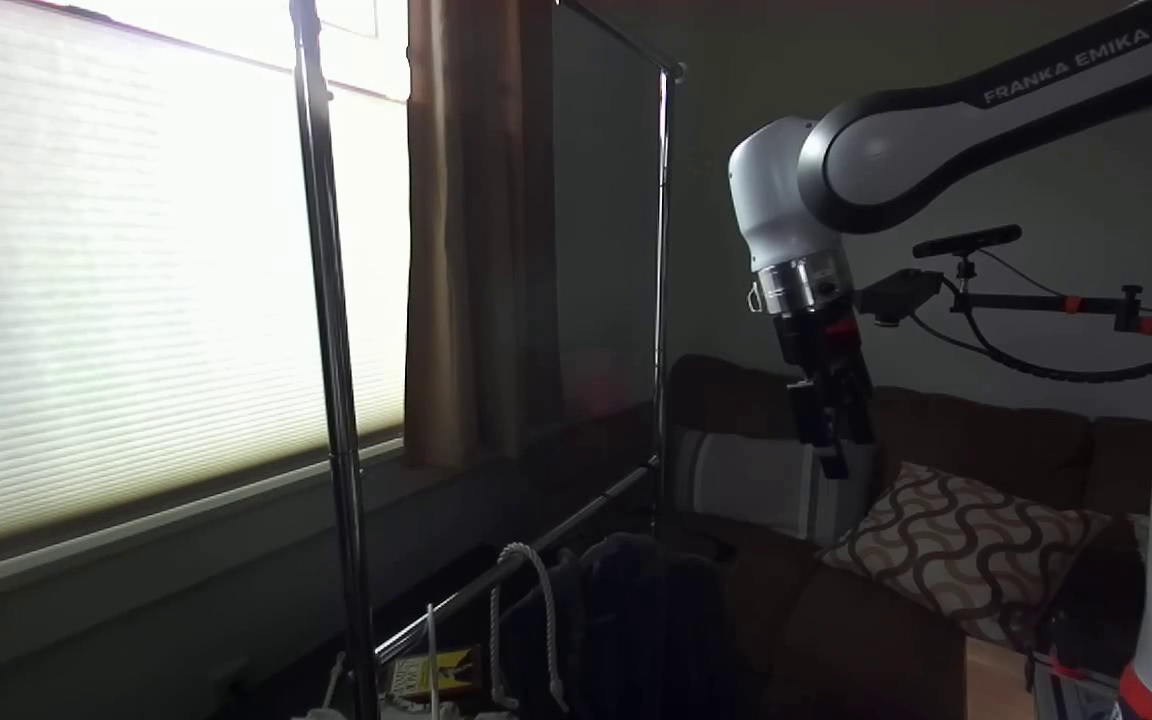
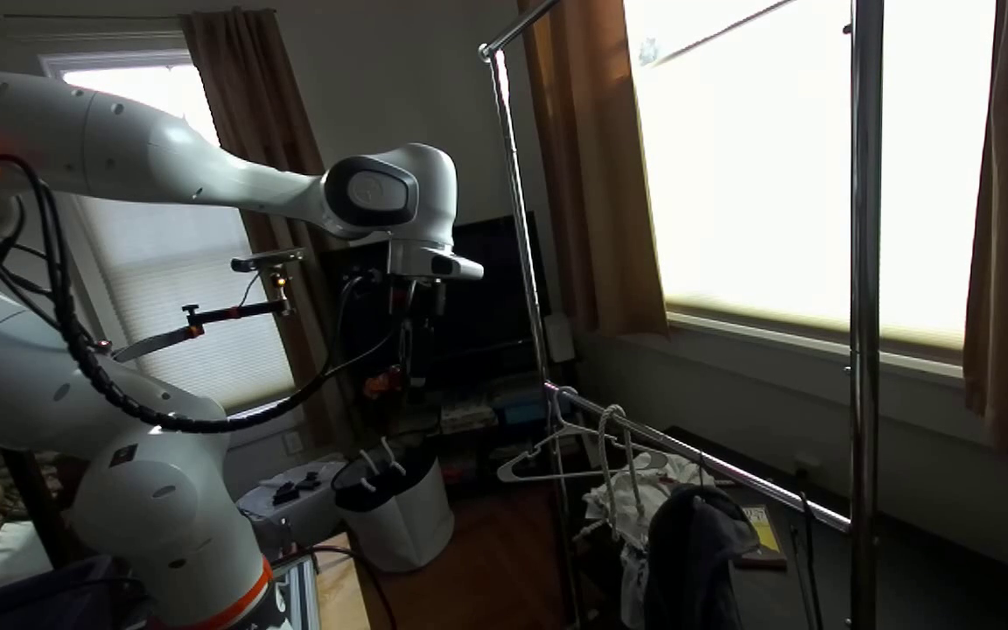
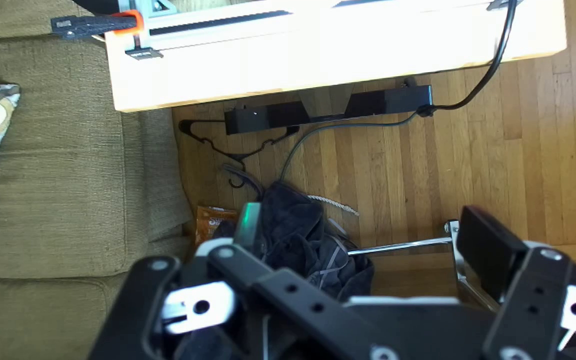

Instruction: Pick up the white coat hanger and hang it on the top rail

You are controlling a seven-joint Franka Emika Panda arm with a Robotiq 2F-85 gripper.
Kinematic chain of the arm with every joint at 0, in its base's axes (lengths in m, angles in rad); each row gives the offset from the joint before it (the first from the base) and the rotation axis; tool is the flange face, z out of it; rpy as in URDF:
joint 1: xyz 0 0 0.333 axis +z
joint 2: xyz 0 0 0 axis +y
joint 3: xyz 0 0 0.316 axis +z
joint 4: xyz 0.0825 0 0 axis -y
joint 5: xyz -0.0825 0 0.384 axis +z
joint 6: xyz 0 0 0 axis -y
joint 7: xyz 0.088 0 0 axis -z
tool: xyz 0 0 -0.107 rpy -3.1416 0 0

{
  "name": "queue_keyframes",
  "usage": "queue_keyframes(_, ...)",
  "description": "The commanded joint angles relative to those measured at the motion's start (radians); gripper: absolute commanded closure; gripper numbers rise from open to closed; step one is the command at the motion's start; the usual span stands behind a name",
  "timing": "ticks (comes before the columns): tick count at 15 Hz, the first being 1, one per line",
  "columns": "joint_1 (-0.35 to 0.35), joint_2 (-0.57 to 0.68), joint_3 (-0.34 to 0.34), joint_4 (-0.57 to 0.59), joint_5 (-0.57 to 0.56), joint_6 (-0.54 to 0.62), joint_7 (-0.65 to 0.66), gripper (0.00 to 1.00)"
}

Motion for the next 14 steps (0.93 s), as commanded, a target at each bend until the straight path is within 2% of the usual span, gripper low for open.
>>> queue_keyframes(1, 0.009, 0.001, -0.007, 0.001, -0.003, -0.001, 0.004, 0.00)
queue_keyframes(6, 0.009, 0.001, -0.007, 0.001, -0.003, -0.001, 0.004, 0.00)
queue_keyframes(8, 0.012, 0.020, 0.030, 0.015, 0.000, 0.012, 0.072, 0.00)
queue_keyframes(12, 0.052, 0.111, 0.161, 0.045, 0.078, 0.089, 0.307, 0.00)
queue_keyframes(14, -0.014, 0.177, 0.314, 0.069, 0.135, 0.166, 0.464, 0.00)
